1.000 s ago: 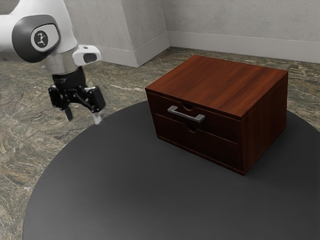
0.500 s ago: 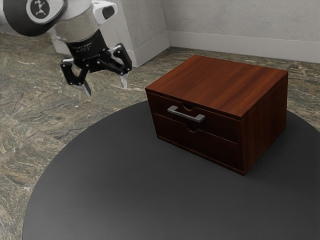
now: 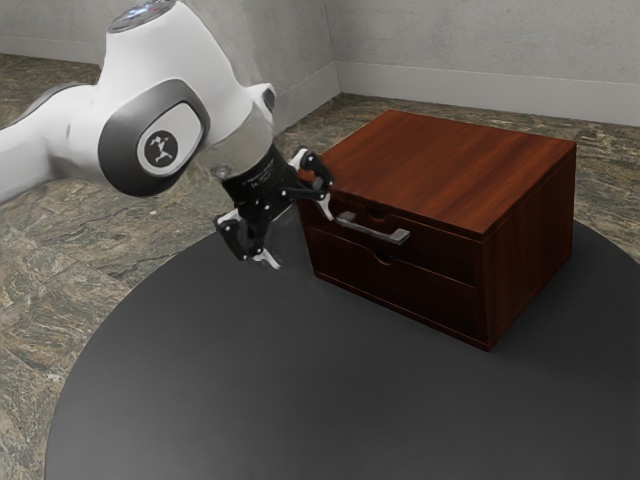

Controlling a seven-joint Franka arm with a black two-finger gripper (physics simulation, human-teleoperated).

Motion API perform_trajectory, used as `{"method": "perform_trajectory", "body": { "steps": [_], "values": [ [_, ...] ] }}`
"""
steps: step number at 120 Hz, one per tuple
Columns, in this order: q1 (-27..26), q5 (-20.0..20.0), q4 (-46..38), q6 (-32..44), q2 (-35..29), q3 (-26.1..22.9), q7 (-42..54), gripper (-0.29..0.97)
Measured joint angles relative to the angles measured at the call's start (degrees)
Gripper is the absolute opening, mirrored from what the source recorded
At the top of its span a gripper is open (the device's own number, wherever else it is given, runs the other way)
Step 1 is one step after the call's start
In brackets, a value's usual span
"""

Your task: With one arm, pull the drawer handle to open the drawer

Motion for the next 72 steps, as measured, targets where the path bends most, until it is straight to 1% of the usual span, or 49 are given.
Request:
{"method": "perform_trajectory", "body": {
  "steps": [8,14,19,31,38,50,72],
  "values": [
    [7.3,-0.2,-1.8,2.7,-0.5,-0.2,-2.6,0.68],
    [9.5,-0.3,-3.4,4.8,-0.7,-0.2,-4.4,0.68],
    [8.9,-0.2,-4.3,6.4,-0.8,-0.3,-5.8,0.68],
    [4.9,-0.1,-5.7,10.1,-0.8,-0.3,-8.7,0.68],
    [3.9,0.0,-6.5,11.8,-0.6,-0.3,-10.2,0.68],
    [4.3,0.0,-7.9,14.5,-0.3,-0.2,-12.5,0.68],
    [5.1,0.1,-7.9,18.4,1.4,-0.5,-15.7,0.68]
  ]
}}
